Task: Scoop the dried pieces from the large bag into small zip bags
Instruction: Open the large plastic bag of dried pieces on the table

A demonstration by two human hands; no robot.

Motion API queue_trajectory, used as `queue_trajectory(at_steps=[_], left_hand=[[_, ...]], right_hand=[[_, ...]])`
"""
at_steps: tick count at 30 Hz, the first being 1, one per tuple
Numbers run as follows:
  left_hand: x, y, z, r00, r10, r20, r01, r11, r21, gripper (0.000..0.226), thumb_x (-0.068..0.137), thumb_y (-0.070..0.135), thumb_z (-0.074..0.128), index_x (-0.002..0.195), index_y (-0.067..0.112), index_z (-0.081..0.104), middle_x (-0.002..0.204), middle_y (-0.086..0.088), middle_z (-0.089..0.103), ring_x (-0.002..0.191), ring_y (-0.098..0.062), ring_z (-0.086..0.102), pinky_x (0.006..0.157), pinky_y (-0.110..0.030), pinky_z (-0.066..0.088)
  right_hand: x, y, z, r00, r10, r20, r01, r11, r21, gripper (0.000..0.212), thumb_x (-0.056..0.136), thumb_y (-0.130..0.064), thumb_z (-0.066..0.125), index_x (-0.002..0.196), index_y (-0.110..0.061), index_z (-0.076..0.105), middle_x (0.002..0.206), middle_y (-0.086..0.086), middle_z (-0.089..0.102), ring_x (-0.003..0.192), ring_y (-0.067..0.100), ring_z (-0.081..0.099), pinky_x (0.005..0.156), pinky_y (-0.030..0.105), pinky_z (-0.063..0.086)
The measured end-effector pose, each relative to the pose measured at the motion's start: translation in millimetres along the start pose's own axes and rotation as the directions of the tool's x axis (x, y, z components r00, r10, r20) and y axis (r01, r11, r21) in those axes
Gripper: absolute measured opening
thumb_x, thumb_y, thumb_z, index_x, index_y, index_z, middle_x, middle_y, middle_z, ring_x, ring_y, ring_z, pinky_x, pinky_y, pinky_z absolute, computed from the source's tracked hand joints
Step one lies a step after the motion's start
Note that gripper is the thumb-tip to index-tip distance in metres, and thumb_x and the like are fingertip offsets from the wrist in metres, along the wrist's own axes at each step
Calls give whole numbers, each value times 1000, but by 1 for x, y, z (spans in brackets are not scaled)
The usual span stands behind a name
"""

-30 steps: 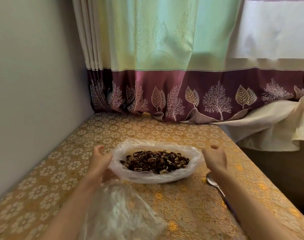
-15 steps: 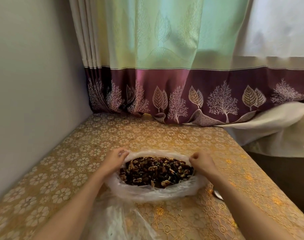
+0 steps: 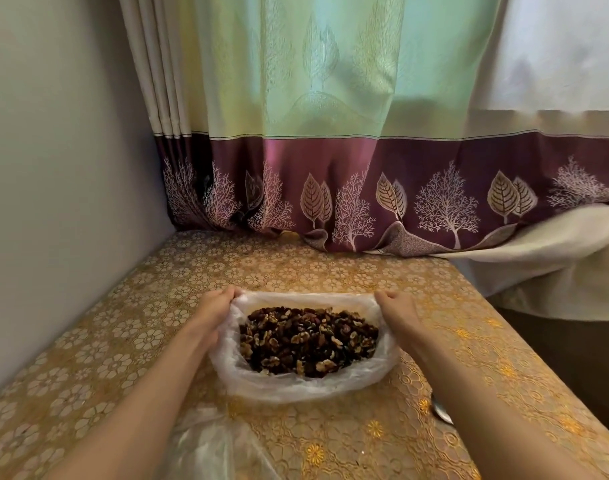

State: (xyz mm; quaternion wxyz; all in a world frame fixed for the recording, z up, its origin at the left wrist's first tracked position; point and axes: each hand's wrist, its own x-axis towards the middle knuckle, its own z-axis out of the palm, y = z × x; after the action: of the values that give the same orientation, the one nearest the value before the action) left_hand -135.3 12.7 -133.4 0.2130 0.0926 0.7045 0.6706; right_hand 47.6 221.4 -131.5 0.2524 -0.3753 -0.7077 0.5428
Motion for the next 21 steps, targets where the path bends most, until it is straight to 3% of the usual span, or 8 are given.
queue_trajectory(at_steps=[3,5,8,11,14,17,19,21], left_hand=[[0,3,-3,988,153,29,-155,950,270,22,96,15,44,110,6,58,97,-11,57,73,-19,56,64,-26,52],[-7,4,-7,980,194,51,-201,929,312,35,94,12,47,129,9,48,112,-8,53,86,-24,59,75,-34,54],[-27,5,-15,943,332,13,-305,850,429,38,93,11,50,130,15,46,117,-6,52,83,-13,54,63,-23,48],[-51,0,-29,898,436,56,-399,755,521,33,91,15,52,124,10,50,118,-6,53,97,-14,51,68,-18,44],[-83,-5,-46,893,415,176,-430,670,605,28,91,16,53,118,9,54,112,-6,57,93,-12,53,63,-14,42],[-115,-17,-64,894,308,325,-447,574,686,29,91,25,53,119,16,54,118,-1,57,90,-2,52,65,-11,43],[-134,-27,-75,877,237,417,-479,496,724,39,91,35,52,126,20,48,129,2,51,102,-1,48,78,-8,41],[-148,-40,-85,870,168,463,-489,417,766,62,84,56,49,136,25,37,141,5,39,119,-3,39,97,-20,36]], right_hand=[[-1,3,1,995,-80,-53,72,989,-132,37,98,-18,48,61,-14,46,59,-1,44,54,14,38,55,27,34],[-8,3,0,985,-163,-56,141,949,-281,24,99,-19,47,79,-15,60,76,0,59,67,13,54,61,22,40],[-25,1,-3,938,-336,-89,256,840,-479,31,98,-22,46,123,-6,58,120,9,60,112,21,54,92,30,42],[-56,-4,-1,828,-556,-72,450,736,-505,32,96,-17,49,124,-5,58,124,11,58,117,22,49,96,25,35],[-94,-6,9,736,-674,65,621,634,-460,28,94,-13,54,119,-5,62,118,9,60,111,19,53,93,18,36],[-135,3,21,676,-673,300,734,582,-350,25,94,-16,55,117,-9,64,116,4,61,106,16,56,95,29,46],[-159,11,31,607,-627,487,791,530,-304,28,95,-24,54,120,-14,62,124,1,59,113,14,54,99,32,45],[-179,19,40,516,-565,644,845,459,-274,38,95,-35,51,131,-23,53,139,-3,49,127,11,43,108,27,33]])
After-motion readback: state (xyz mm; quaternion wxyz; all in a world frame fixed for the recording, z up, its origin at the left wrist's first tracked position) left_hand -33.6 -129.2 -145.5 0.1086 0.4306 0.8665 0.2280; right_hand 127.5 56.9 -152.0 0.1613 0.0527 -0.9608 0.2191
